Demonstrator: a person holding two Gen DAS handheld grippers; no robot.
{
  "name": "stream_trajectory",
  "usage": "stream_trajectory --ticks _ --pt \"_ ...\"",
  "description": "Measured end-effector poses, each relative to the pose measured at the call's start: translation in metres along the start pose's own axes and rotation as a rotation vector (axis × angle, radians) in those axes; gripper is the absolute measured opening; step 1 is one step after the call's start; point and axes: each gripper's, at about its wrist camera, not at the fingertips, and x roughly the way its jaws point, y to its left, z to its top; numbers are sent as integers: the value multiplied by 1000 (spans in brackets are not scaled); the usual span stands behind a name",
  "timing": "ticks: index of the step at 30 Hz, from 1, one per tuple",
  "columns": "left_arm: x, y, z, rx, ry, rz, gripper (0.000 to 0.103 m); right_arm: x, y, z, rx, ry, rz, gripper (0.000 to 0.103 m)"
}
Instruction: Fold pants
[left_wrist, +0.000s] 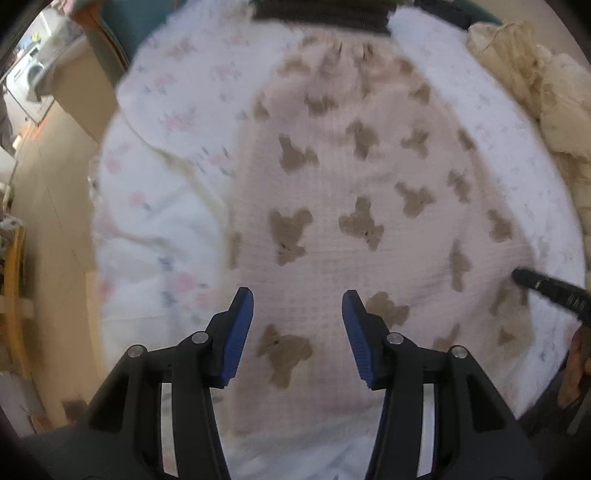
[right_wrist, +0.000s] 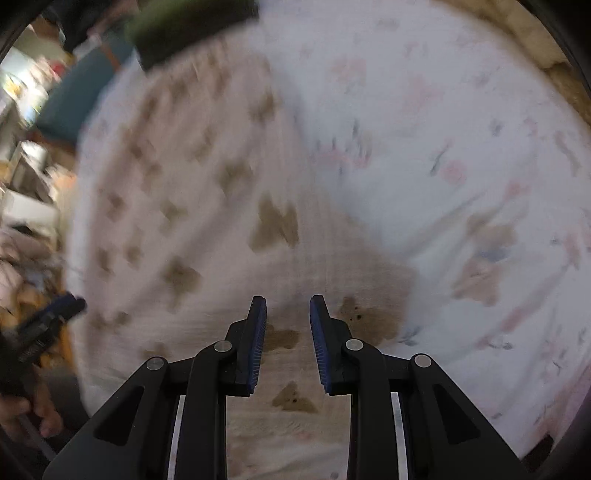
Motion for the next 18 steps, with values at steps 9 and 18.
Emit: stream_trajectory --ticks 9,18 --pt "-2 8 8 -116 113 -94 48 -12 -13 2 80 -3 70 28" --pt "-31 47 168 -98 -97 -86 89 -55 3 127 12 -178 260 59"
